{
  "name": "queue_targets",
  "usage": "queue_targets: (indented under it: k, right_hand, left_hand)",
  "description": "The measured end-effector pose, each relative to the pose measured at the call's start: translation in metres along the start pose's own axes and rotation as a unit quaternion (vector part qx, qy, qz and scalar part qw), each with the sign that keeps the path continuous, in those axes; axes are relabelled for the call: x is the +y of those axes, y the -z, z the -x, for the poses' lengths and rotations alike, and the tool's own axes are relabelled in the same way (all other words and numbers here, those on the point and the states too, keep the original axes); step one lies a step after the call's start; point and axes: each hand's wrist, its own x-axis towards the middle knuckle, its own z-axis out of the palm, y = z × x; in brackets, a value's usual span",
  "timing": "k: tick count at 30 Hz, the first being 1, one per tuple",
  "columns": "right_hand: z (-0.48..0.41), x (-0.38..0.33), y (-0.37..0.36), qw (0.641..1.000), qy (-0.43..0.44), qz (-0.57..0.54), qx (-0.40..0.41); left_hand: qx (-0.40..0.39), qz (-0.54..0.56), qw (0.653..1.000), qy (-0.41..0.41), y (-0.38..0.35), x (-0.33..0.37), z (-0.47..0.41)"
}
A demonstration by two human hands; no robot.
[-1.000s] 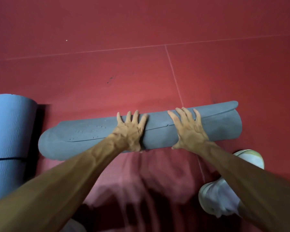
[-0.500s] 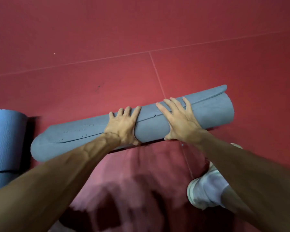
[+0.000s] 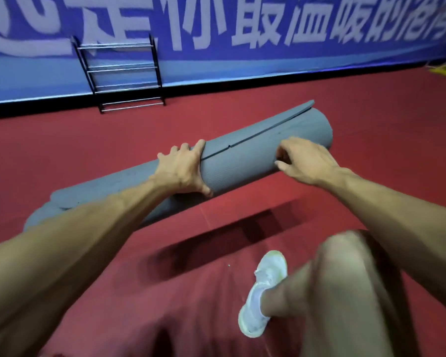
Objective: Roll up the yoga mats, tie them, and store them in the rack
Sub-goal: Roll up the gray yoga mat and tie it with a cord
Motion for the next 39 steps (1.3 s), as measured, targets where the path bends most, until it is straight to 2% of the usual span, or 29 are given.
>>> queue_targets:
  k: [4,9,20,24,26,31,34,39]
  right_hand:
    - [0.04,0.036,0.034,0.995,-0.064,-0.078,0.023]
    - [0.08,0.09,0.018,0.985,-0.113,-0.131,0.029]
    - [0.235,0.2,-0.097,0.925,-0.287,-0.242,-0.055]
    - [0.299,0.225,-0.135,0.908,-0.334,-0.236,-0.087]
    - [0.335,0.231,-0.153,0.88,-0.383,-0.245,-0.138]
    - [0.436,0.205,-0.188,0.777,-0.469,-0.263,-0.328]
    - [0.496,0.172,-0.203,0.726,-0.507,-0.298,-0.357]
    - [0.555,0.115,-0.219,0.7,-0.476,-0.315,-0.429]
  left_hand:
    - [0.023,0.005,0.999,-0.028,0.032,0.048,0.003]
    - [-0.002,-0.012,0.998,-0.068,0.02,0.108,-0.017]
    - [-0.094,-0.108,0.966,-0.214,-0.09,0.262,-0.053]
    - [-0.128,-0.124,0.95,-0.256,-0.148,0.318,-0.047]
    - [-0.142,-0.127,0.941,-0.278,-0.177,0.342,-0.038]
    - [-0.175,-0.123,0.917,-0.336,-0.239,0.386,0.006]
    - [-0.182,-0.121,0.9,-0.378,-0.266,0.401,0.04]
    - [-0.191,-0.106,0.876,-0.43,-0.292,0.411,0.092]
